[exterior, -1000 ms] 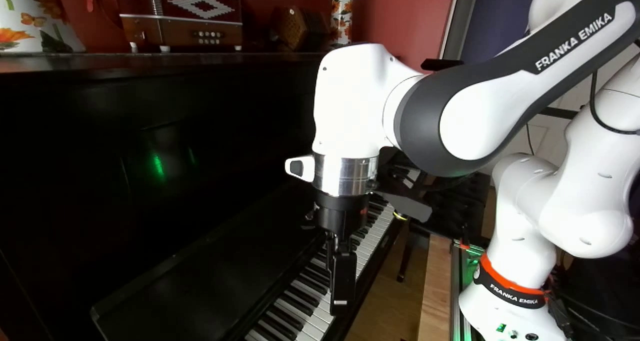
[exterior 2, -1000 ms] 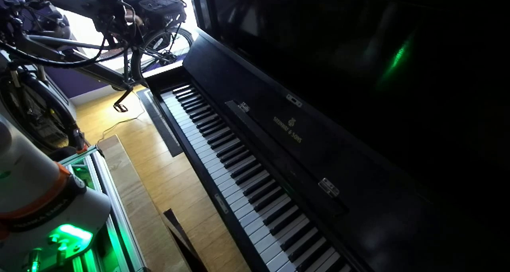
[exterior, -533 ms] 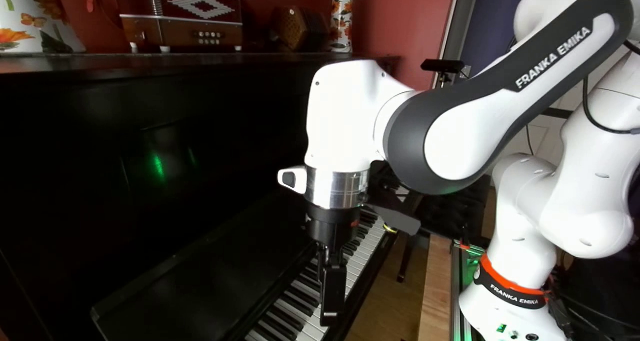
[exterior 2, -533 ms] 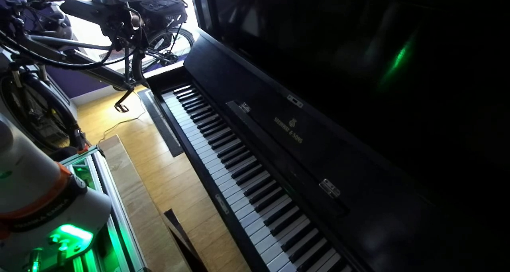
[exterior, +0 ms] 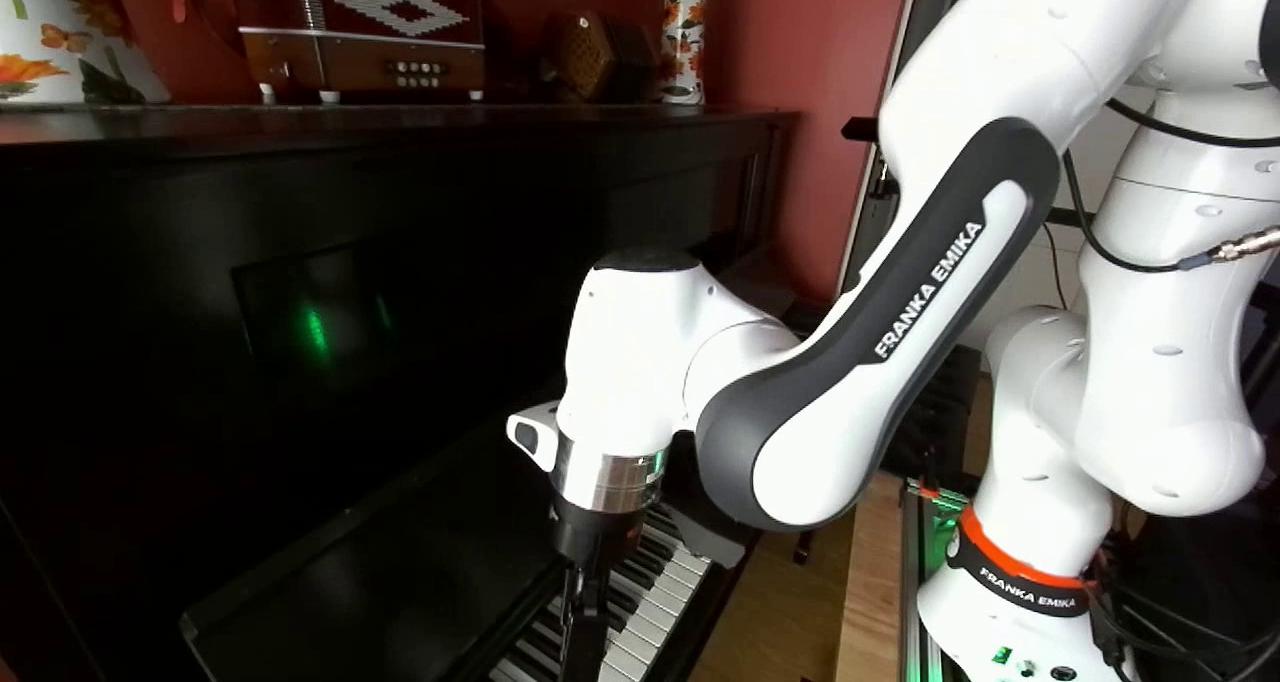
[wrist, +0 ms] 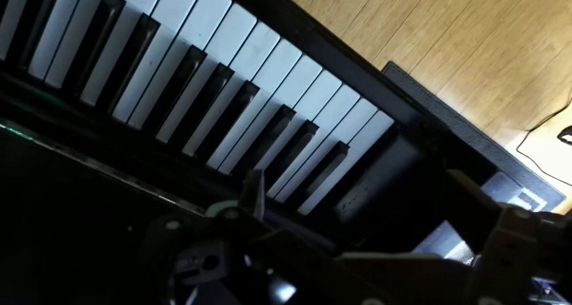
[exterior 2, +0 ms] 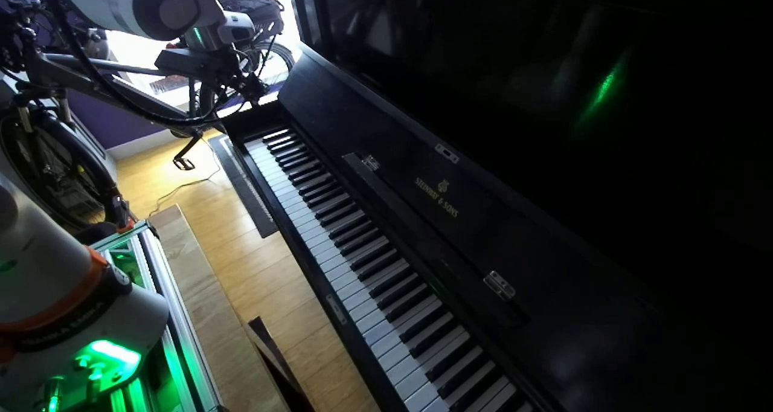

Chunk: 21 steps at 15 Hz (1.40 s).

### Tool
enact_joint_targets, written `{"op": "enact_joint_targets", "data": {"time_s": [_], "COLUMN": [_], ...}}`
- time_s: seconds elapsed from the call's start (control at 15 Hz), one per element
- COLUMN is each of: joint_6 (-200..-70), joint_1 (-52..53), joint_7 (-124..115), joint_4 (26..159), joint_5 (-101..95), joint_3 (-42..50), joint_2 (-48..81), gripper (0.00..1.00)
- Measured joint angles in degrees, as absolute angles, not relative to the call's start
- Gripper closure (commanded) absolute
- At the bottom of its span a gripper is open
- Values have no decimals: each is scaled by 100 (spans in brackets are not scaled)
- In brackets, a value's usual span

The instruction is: Press a key on the piano

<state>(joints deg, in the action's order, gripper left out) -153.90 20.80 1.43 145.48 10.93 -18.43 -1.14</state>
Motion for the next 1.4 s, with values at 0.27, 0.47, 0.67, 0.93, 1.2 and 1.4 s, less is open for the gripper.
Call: {"op": "enact_joint_targets", "data": {"time_s": [0.27,0.47,0.67,0.93,1.2,1.4], "joint_6": [-15834,-15896,-15896,-15896,-15895,-15893], "joint_1": [1984,1989,2067,2233,2404,2488], "joint_7": [-399,-1035,-1700,-2484,-2707,-2779], "joint_4": [14423,14266,14095,13920,13772,13704], "joint_5": [308,-352,-899,-1429,-1446,-1431], "joint_3": [-1767,-1603,-1398,-1110,-952,-875], "joint_2": [499,809,1070,1391,1682,1863], "gripper": [58,81,99,100,100,100]}}
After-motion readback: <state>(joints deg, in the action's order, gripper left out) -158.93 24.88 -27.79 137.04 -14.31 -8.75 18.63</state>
